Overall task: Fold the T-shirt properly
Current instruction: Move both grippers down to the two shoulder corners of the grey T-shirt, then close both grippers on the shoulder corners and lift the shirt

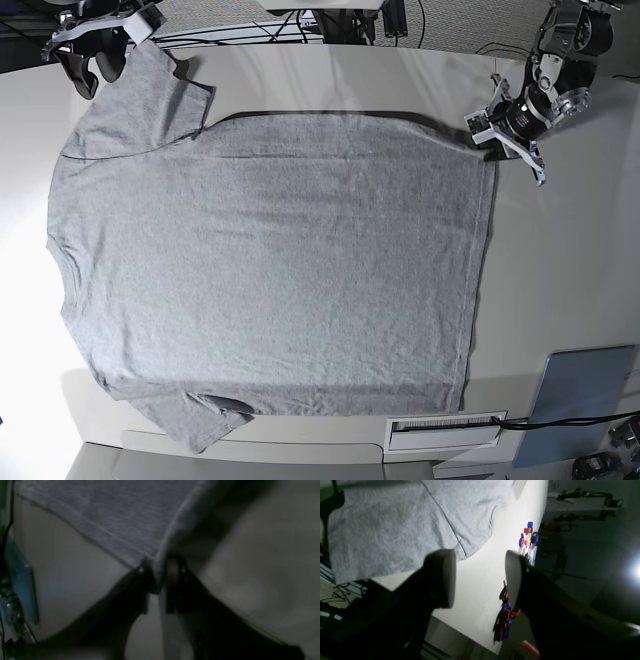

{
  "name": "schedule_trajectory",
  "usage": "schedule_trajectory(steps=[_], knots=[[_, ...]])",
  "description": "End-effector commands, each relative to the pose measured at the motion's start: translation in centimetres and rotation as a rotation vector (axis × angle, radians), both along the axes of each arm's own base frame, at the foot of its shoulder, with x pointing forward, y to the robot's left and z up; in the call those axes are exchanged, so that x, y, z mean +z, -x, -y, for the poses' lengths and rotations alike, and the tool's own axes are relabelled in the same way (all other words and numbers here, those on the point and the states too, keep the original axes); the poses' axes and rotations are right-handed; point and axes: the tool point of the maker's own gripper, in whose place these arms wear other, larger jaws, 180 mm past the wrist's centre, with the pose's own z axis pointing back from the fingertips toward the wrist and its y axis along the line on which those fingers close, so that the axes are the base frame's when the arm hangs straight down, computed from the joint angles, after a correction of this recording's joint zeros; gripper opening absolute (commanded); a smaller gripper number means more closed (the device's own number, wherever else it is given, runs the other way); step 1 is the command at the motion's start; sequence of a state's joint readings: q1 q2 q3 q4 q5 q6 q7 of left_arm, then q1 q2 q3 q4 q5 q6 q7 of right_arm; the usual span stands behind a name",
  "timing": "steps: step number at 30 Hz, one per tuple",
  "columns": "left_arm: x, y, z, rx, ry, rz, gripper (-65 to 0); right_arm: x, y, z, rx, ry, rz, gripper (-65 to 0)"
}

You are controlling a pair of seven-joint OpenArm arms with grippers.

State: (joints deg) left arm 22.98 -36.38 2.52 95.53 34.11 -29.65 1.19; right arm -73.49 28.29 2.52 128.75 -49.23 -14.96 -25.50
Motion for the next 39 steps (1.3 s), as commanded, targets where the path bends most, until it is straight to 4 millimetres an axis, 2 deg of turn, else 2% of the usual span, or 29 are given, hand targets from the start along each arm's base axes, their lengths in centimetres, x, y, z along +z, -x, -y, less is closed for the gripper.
schedule_trajectory(steps=[1, 4, 6, 10, 16, 19, 23, 30, 39], knots=[[-1.1, 1.9, -0.6, -0.036, -0.039, -0.086, -58.5, 0.3, 0.0, -0.4, 0.023, 0.002, -0.004, -34.0], [-1.1, 2.1, -0.1, -0.088, -0.033, -0.086, -65.0, -1.8, 1.0, -0.9, 0.067, 0.012, -0.145, -34.0], [-1.1, 2.0, -0.3, -0.093, -0.049, -0.076, -65.0, -2.7, 1.2, -1.1, 0.082, 0.013, -0.203, -34.0], [-1.2, 2.0, -0.4, -0.100, -0.066, -0.075, -65.0, -3.0, -0.3, -1.3, 0.095, 0.016, -0.196, -34.0], [-1.2, 2.0, -0.3, -0.098, -0.061, -0.075, -65.0, -4.4, -1.7, -1.5, 0.203, 0.063, -0.311, -34.0], [-1.2, 2.0, -0.3, -0.098, -0.061, -0.075, -65.0, -3.9, -2.7, -0.4, 0.229, 0.132, -0.311, -34.0], [-1.1, 1.8, -0.3, -0.094, -0.061, -0.063, -65.0, -3.8, -3.1, 0.5, 0.239, 0.178, -0.322, -34.0], [-1.0, 1.6, -0.3, -0.088, -0.058, -0.049, -65.0, -7.3, -1.9, 3.0, 0.245, 0.185, -0.406, -34.0], [-1.0, 1.6, -0.3, -0.088, -0.059, -0.050, -65.0, -9.8, -1.9, 6.5, 0.191, 0.224, -0.456, -34.0]])
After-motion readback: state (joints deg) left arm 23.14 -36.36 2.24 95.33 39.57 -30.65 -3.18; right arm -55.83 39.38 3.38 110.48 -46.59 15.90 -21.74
